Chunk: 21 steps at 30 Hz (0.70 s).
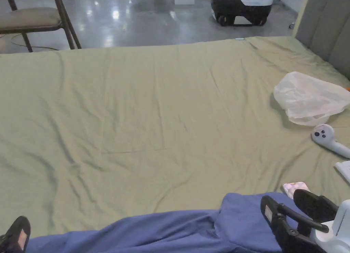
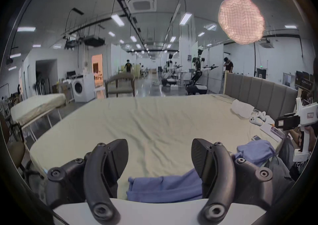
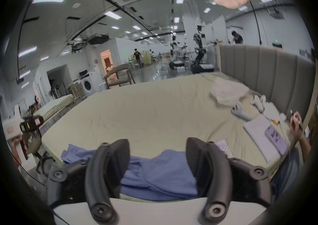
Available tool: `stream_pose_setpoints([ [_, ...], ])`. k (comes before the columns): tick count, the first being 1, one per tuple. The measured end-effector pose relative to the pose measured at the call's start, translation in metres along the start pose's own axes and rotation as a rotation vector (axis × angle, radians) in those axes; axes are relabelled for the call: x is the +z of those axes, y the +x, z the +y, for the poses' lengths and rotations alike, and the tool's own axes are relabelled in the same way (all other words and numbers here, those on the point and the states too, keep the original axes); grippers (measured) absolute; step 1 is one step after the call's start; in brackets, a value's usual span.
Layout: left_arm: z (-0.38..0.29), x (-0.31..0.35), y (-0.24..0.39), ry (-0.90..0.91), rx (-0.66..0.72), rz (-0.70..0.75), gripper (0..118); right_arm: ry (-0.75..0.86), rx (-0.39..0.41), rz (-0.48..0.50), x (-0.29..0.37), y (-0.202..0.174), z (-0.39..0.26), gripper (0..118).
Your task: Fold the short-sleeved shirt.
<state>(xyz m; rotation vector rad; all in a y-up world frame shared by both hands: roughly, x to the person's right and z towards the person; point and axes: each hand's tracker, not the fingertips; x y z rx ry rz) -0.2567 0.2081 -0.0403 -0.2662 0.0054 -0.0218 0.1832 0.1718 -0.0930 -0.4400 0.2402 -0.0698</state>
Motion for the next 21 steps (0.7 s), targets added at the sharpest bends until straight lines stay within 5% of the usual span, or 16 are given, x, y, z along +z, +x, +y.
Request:
stream_pose_setpoints([
  [3,0.001,0.005,-0.006,0.006,-0.009,-0.031,22,-0.006,0.016,0.007,0.000,-0.011,0.003,5],
  [5,0.001,0.007,-0.009,0.002,0.006,-0.060,0,-0.008,-0.001,0.033,0.000,-0.011,0.002,2],
  [14,-0.024,0.004,-0.065,-0.062,0.275,-0.050,0,-0.028,-0.024,0.012,0.005,-0.004,-0.006,0],
  [15,-0.031,0.001,-0.077,-0.063,0.331,-0.055,5,-0.034,-0.027,0.007,0.005,-0.003,-0.008,0],
  [18,-0.063,-0.024,-0.120,-0.154,0.558,-0.138,79,-0.056,-0.047,0.004,0.005,0.001,-0.013,0],
  [20,-0.093,-0.048,-0.142,-0.274,0.685,-0.161,87,-0.069,-0.067,0.011,0.005,0.003,-0.017,0],
  [21,-0.110,-0.059,-0.151,-0.318,0.739,-0.167,107,-0.073,-0.072,0.011,0.006,0.003,-0.018,0],
])
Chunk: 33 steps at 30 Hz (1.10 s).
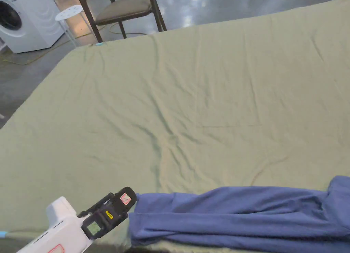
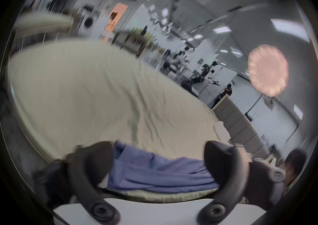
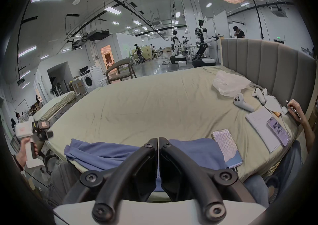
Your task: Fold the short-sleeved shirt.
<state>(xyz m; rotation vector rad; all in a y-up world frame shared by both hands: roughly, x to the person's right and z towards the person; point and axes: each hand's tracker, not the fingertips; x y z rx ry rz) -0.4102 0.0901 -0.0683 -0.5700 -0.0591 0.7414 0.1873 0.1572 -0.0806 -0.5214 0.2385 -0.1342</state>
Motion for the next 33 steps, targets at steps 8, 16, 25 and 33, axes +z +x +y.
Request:
stream_pose_setpoints([
  [8,-0.030,-0.063,-0.086,-0.064,0.343,-0.026,97,-0.035,-0.082,0.008,0.010,0.006,-0.008,0],
  [16,-0.037,-0.093,-0.058,-0.114,0.360,-0.047,2,-0.015,-0.137,0.007,0.014,0.005,-0.006,0],
  [25,0.046,0.008,-0.055,0.178,0.255,0.030,0,-0.019,-0.158,0.002,0.018,0.010,-0.012,0],
  [33,0.040,0.029,0.040,0.059,-0.210,0.124,0,-0.021,-0.183,0.026,0.011,0.007,-0.016,0],
])
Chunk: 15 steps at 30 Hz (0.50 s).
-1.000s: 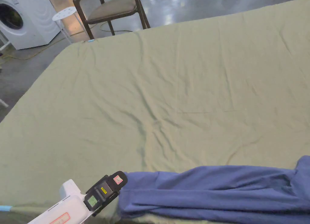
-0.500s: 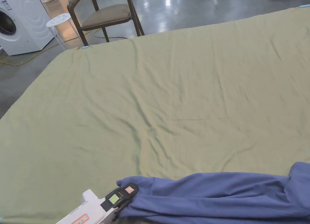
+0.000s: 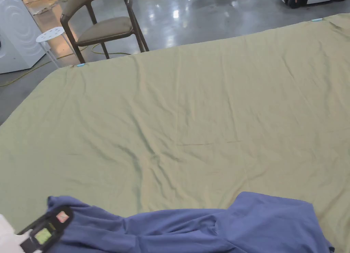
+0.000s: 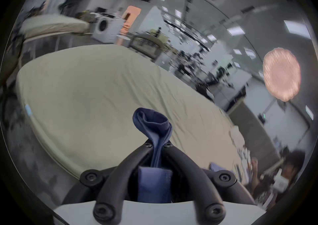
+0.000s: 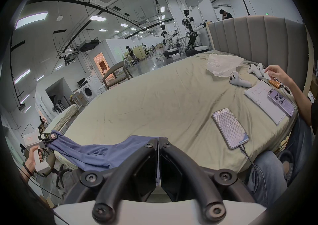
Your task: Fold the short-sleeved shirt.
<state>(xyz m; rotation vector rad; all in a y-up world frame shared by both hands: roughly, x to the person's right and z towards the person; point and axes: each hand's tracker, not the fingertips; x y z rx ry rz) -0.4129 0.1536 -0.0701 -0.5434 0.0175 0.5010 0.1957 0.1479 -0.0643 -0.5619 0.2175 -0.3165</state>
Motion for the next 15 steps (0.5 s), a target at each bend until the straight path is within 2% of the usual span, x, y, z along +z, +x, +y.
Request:
stream_pose_setpoints([
  [3,-0.044,-0.039,0.068,-0.077,-0.105,-0.080,0,-0.008,-0.009,0.017,0.002,-0.004,0.001,0],
  [6,-0.084,-0.094,0.103,-0.188,-0.175,-0.109,0,-0.010,-0.005,0.016,0.009,-0.007,0.000,0],
  [9,-0.119,-0.132,0.129,-0.301,-0.149,-0.139,1,-0.030,0.002,-0.019,0.017,-0.009,-0.008,0],
  [10,-0.124,-0.139,0.136,-0.321,-0.174,-0.155,10,-0.033,0.022,-0.048,0.019,-0.009,-0.011,0],
  [11,-0.128,-0.142,0.142,-0.318,-0.184,-0.186,24,-0.033,0.037,-0.063,0.021,-0.010,-0.014,0],
  [13,-0.126,-0.139,0.144,-0.310,-0.201,-0.201,74,-0.039,0.033,-0.075,0.023,-0.008,-0.019,0],
  [14,-0.123,-0.134,0.142,-0.297,-0.191,-0.205,74,-0.044,0.025,-0.074,0.023,-0.006,-0.021,0],
  [15,-0.116,-0.125,0.135,-0.249,-0.156,-0.222,60,-0.047,0.015,-0.067,0.023,-0.004,-0.023,0],
])
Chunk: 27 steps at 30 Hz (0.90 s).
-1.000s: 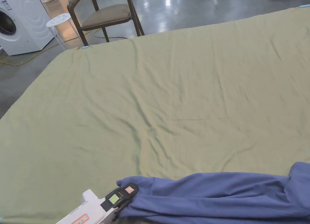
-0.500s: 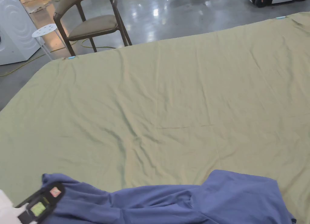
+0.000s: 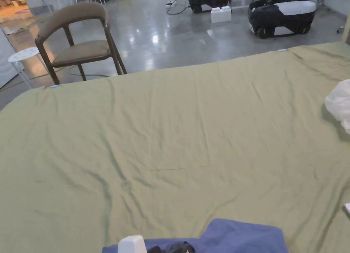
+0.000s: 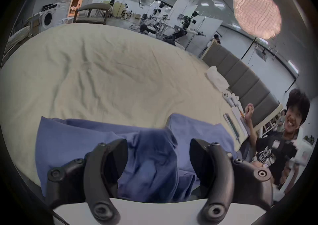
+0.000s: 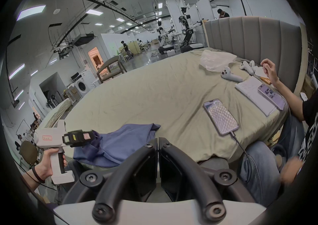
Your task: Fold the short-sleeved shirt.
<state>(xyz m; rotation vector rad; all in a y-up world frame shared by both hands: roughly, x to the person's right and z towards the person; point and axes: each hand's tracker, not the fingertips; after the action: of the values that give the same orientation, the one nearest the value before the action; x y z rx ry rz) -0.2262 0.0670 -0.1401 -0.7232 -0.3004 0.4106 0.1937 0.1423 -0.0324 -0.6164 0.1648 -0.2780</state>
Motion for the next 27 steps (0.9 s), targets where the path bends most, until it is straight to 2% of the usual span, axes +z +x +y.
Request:
stream_pose_setpoints([
  [1,0.003,0.014,-0.003,0.035,0.038,-0.030,28,-0.001,-0.004,0.004,0.000,0.002,-0.001,0],
  [2,0.004,0.023,-0.009,0.057,0.081,-0.060,8,-0.004,-0.005,0.004,-0.001,0.002,-0.001,0],
  [3,0.003,0.028,-0.014,0.066,0.115,-0.049,4,-0.007,-0.008,0.005,-0.005,0.016,-0.012,0],
  [8,-0.010,-0.003,-0.033,0.000,0.195,-0.029,2,-0.012,-0.036,0.008,-0.006,0.020,-0.015,0],
  [10,-0.020,-0.033,-0.033,-0.100,0.280,-0.096,2,-0.010,-0.043,0.009,-0.004,0.020,-0.017,0],
  [13,-0.031,-0.055,-0.029,-0.155,0.245,-0.049,2,-0.019,-0.049,0.016,-0.005,0.018,-0.018,0],
  [15,-0.022,-0.037,-0.035,-0.134,0.236,-0.078,2,-0.029,-0.032,0.015,-0.006,0.016,-0.019,0],
  [17,-0.010,-0.005,-0.045,-0.064,0.208,-0.038,2,-0.030,-0.020,0.022,-0.009,0.016,-0.020,0],
  [18,-0.007,0.013,-0.058,-0.022,0.219,-0.023,4,-0.032,-0.023,0.026,-0.011,0.018,-0.020,0],
  [19,-0.003,0.030,-0.075,0.007,0.259,-0.005,20,-0.031,-0.028,0.023,-0.013,0.016,-0.019,0],
  [22,-0.002,0.073,-0.122,0.106,0.398,0.054,82,-0.029,-0.059,0.036,-0.020,0.020,-0.018,0],
  [23,-0.004,0.081,-0.136,0.129,0.433,0.072,87,-0.027,-0.067,0.038,-0.021,0.019,-0.017,0],
  [27,-0.017,0.070,-0.172,0.086,0.562,0.046,87,-0.026,-0.074,0.049,-0.028,0.016,-0.015,0],
])
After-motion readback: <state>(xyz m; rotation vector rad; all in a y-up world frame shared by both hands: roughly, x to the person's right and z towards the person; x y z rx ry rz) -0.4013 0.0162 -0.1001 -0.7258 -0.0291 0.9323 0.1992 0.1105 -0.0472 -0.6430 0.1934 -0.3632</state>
